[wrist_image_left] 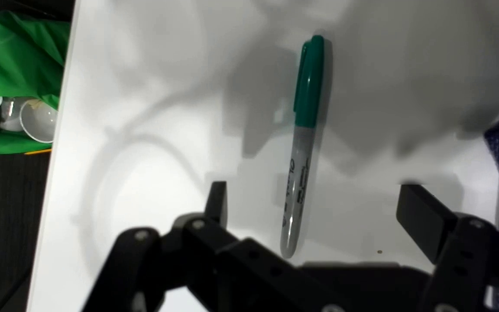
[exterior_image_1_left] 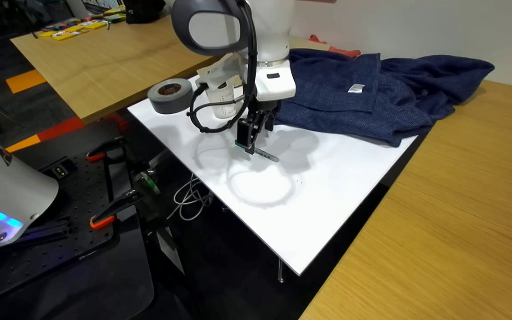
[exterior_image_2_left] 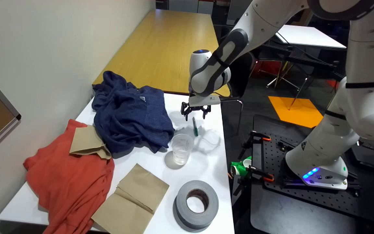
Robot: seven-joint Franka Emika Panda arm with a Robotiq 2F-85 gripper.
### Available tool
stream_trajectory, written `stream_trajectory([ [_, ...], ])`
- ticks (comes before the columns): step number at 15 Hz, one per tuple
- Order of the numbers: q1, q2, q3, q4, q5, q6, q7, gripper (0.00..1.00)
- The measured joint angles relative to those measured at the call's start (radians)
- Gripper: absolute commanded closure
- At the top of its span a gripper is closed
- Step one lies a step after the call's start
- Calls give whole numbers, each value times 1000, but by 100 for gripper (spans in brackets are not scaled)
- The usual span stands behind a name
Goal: Pick up the pen from the table and put it in the cup.
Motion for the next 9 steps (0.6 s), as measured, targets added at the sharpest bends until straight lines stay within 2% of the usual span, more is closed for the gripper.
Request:
stream_trajectory([
  [6,-5,54,-7,35,38,0,-18,0],
  [7,-5,60,-9,38,42,0,-18,25],
  [9,-5,71,-13,45,46,0,-18,34],
])
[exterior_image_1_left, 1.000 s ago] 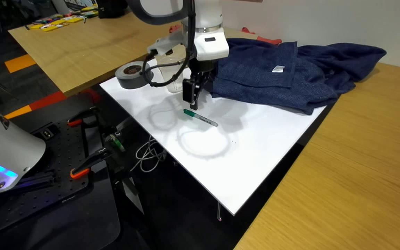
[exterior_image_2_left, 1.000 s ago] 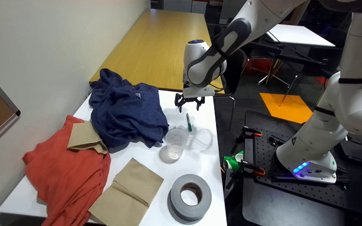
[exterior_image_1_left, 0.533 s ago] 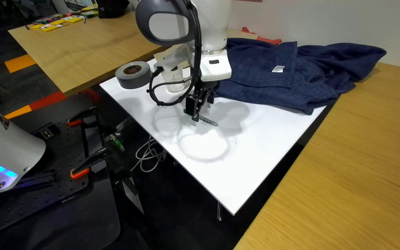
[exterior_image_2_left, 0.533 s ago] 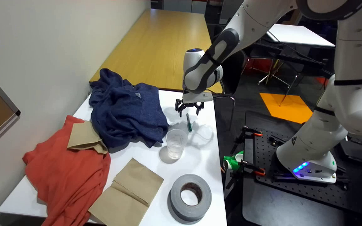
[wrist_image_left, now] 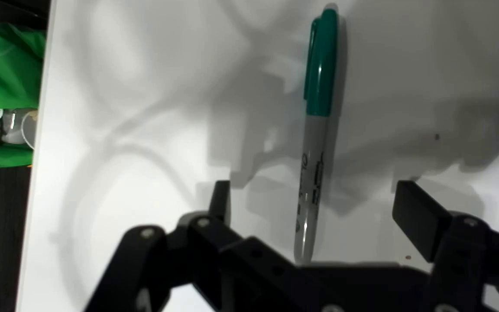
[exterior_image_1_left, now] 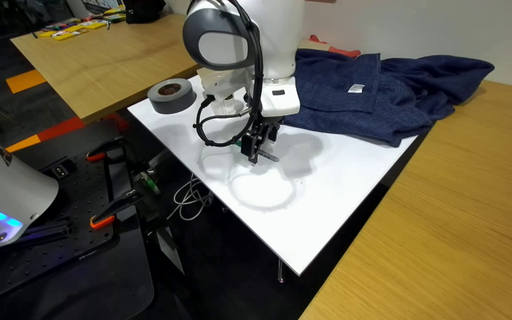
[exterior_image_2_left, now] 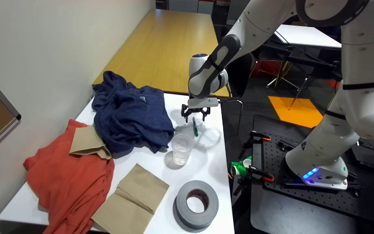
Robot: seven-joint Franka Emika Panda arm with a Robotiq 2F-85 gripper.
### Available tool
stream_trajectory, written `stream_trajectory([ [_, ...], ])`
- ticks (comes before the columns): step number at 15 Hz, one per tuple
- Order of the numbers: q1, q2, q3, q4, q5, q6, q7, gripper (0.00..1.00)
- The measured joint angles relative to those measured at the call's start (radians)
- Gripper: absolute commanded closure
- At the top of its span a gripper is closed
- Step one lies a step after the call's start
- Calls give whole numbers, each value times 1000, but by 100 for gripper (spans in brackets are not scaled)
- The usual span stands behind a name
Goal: Pick up the pen from the table and put it in the cup.
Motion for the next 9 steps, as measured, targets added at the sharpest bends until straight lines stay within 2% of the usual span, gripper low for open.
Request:
stream_trajectory([
  [7,1,21,-9,22,3,0,0,90],
  [9,1,21,-9,25,3,0,0,100],
])
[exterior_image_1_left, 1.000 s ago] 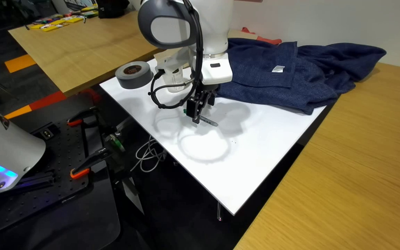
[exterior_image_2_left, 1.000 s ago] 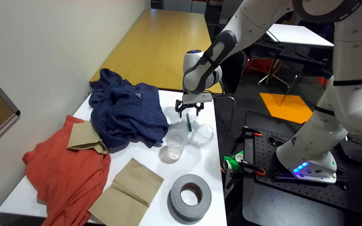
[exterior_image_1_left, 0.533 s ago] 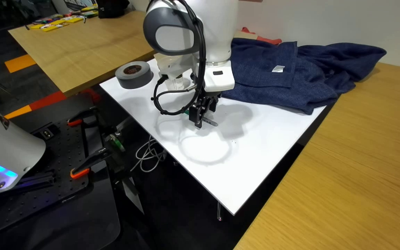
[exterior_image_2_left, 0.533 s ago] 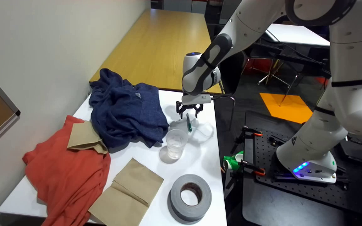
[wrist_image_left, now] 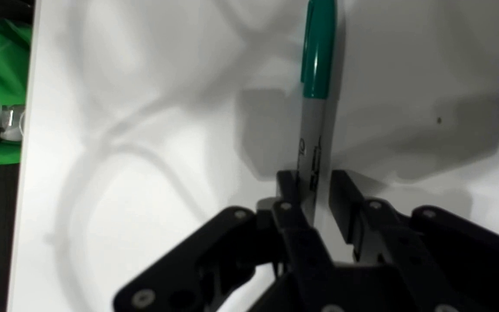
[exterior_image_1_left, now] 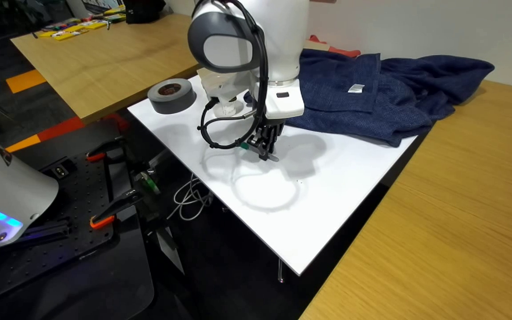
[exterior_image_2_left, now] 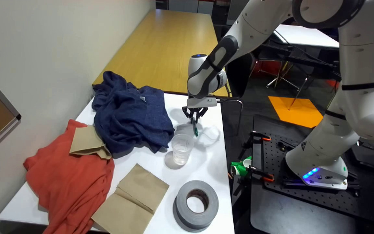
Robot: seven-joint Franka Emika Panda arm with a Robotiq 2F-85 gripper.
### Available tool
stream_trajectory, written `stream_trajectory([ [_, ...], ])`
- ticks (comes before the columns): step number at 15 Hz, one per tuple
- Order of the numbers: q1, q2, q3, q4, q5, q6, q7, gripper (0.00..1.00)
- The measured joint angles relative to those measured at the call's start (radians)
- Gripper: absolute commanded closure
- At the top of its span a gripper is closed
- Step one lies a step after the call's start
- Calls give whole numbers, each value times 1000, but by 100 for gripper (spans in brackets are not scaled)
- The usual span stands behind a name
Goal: Pick up the pen from the table and put it in the cup.
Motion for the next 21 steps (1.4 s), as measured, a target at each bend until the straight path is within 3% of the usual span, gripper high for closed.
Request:
stream_trajectory([
  [6,25,-20,-11,-8,0,0,7,97],
  [11,155,-188,-87,-114,-70,5,126,97],
  [14,248,-335,-145,-208,-255,13,314,97],
  [18,365,-513,-216,-300,-623,11,647,97],
  [19,382,-552,-219,-313,-717,5,728,97],
  [21,344,-627,-141,-332,-871,-29,865,97],
])
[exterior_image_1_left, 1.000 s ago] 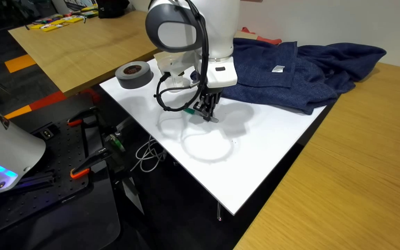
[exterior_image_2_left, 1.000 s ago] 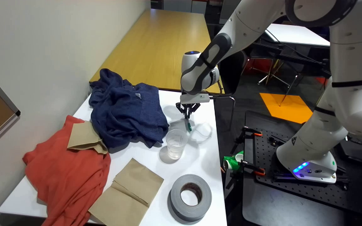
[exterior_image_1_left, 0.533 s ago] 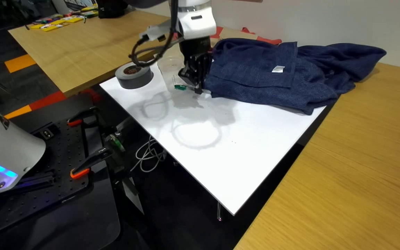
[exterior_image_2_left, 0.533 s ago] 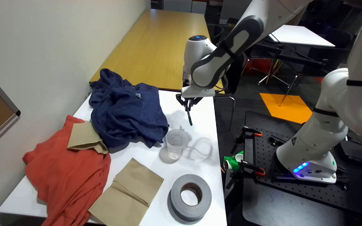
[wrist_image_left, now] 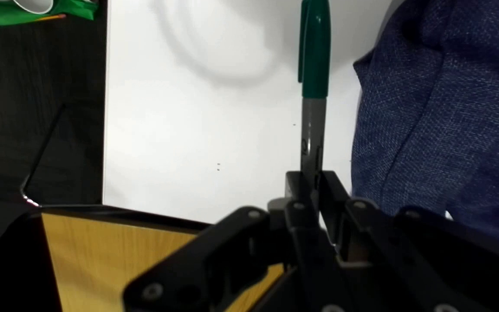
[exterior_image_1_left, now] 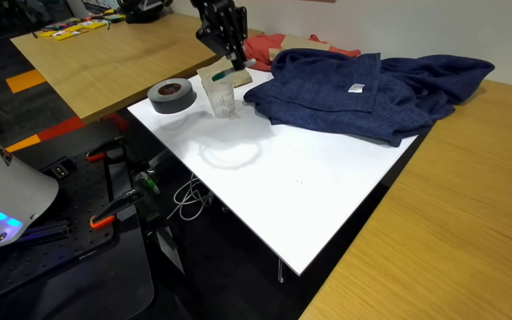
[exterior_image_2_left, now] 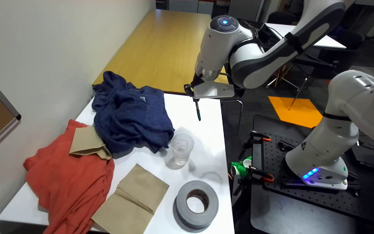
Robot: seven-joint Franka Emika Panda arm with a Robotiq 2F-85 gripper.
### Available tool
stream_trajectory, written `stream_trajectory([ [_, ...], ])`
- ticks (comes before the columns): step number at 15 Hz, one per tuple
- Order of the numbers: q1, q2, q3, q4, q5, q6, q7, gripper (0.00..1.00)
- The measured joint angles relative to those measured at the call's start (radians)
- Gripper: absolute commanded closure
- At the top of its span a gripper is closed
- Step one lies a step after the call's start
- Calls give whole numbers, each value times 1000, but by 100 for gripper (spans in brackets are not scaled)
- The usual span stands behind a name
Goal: Pick up the pen from the table and put it in the cup.
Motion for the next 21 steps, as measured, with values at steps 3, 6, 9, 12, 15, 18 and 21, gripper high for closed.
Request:
stream_trajectory([
  [3,-72,-104,159,-30,-83,-63,90,97],
  [6,-103,-181,288,-61,-84,-107,107,97],
  [9,-118,-227,394,-85,-101,-137,143,97],
  [12,-125,-241,479,-99,-164,-160,224,97],
  [15,-126,-234,532,-106,-255,-176,312,97],
  [18,-126,-208,556,-106,-365,-187,402,97],
  [21,-122,-158,562,-103,-486,-188,493,97],
])
